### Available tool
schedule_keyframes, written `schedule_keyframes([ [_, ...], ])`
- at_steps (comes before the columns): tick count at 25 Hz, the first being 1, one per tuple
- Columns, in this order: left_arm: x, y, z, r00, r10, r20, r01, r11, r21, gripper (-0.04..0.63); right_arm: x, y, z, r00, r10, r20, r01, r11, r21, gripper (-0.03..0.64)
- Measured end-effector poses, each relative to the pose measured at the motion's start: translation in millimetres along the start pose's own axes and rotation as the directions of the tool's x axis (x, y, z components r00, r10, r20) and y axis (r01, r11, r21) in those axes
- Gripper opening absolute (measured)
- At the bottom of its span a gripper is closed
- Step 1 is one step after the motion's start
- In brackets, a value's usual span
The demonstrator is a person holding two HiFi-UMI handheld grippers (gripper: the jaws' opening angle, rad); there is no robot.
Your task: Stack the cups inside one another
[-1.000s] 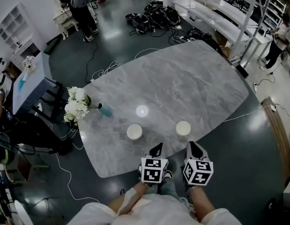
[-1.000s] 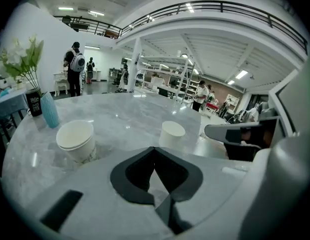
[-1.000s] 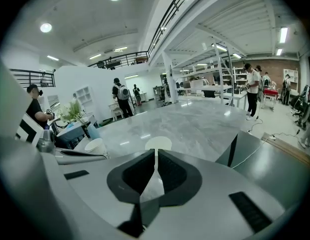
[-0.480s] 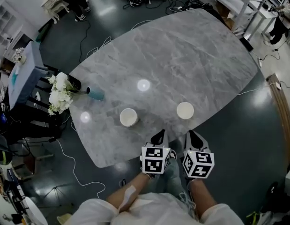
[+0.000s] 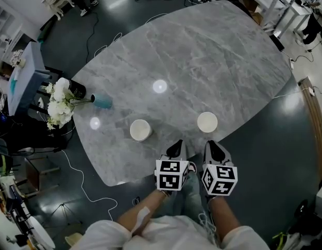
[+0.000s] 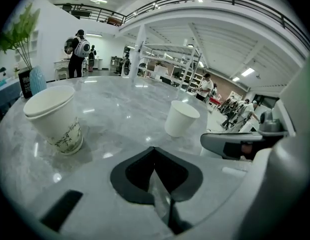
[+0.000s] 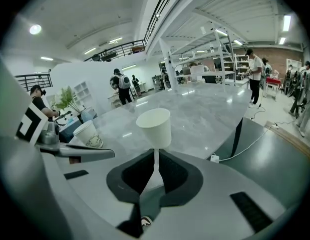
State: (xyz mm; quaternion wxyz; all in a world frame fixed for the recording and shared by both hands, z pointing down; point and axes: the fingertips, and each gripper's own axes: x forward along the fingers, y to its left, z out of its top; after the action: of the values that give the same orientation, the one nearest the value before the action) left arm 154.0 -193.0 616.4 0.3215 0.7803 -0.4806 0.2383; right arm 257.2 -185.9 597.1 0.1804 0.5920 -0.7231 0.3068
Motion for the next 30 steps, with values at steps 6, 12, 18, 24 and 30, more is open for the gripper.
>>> schedule_keyframes([
  [6, 7, 5, 4, 1.000, 0.001, -0.002, -0.001, 1.000, -0.009, -0.005, 12, 3, 3, 1.000, 0.017, -0.013, -0.017, 1.000, -0.021, 0.025],
  [12, 11, 8, 7, 1.000, 0.001, -0.004, -0.001, 1.000, -0.017, -0.005, 22, 1, 6, 1.000, 0.009, -0.020, -0.010, 1.000, -0.027, 0.059],
  [18, 14, 9, 7, 1.000, -0.006, -0.012, 0.006, 1.000, -0.024, -0.005, 33, 0, 8, 0.999, 0.001, -0.037, -0.002, 0.999, -0.043, 0.117],
  [24, 16, 12, 8, 1.000, -0.002, -0.021, 0.001, 0.999, -0.040, -0.005, 41, -4, 9, 0.998, -0.008, -0.068, 0.004, 0.999, -0.054, 0.176],
  [30, 18, 20, 10, 1.000, 0.006, -0.019, -0.007, 0.999, -0.052, -0.006, 50, -2, 12, 0.997, -0.011, -0.081, 0.003, 0.996, -0.092, 0.206],
])
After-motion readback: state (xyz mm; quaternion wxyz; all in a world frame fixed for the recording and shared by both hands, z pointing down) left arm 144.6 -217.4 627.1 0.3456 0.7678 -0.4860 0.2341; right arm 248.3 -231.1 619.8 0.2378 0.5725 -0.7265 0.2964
